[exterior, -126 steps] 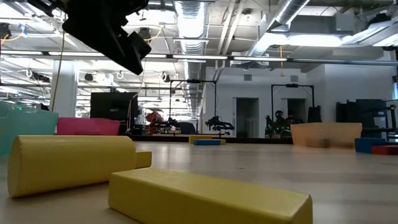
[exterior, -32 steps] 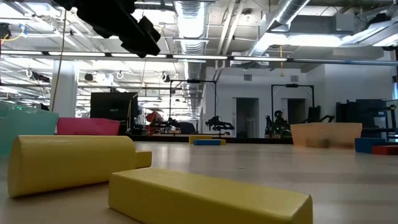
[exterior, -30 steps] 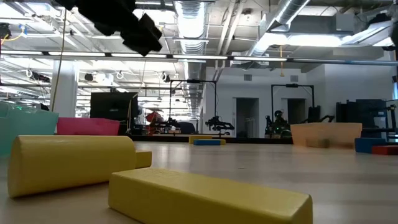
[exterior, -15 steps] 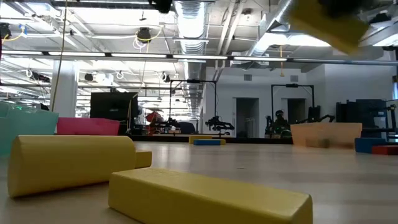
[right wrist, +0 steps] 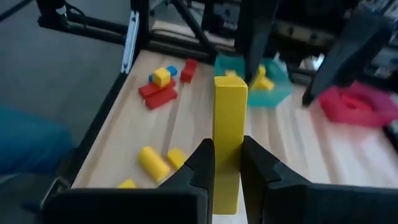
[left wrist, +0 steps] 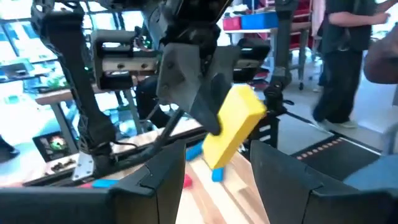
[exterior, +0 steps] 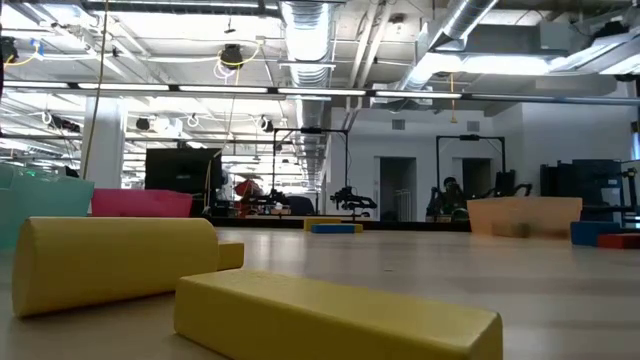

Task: Sort blocks
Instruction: Put the yellow block into the green bin

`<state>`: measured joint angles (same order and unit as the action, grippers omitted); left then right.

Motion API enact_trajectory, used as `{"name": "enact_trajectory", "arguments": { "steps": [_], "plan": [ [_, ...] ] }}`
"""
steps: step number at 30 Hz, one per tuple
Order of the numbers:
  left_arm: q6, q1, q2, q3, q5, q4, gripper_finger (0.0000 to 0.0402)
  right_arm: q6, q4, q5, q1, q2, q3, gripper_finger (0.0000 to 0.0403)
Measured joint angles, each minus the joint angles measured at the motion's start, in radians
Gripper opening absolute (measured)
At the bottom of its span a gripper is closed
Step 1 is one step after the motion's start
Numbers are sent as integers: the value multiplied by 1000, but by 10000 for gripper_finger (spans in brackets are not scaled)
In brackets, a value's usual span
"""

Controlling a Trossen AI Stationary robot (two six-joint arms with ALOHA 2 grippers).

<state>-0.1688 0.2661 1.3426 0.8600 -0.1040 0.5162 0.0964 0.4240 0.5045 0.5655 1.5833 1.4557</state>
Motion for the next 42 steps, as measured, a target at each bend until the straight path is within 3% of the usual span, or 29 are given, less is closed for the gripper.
{"name": "enact_trajectory", "arguments": {
  "steps": [18, 23, 35, 42],
  "plan": [
    [-29, 2, 1, 0, 6, 122, 177, -180, -153, -3, -94, 0, 10, 61],
    [-62, 5, 1, 0, 88, 135, 174, -196, -173, -5, -111, 0, 10, 61],
    [-175, 35, 1, 0, 157, 161, 77, -199, -173, -5, -127, 0, 11, 61],
    [-186, 39, 1, 0, 159, 151, 58, -178, -148, -5, -129, 0, 11, 70]
  ]
}}
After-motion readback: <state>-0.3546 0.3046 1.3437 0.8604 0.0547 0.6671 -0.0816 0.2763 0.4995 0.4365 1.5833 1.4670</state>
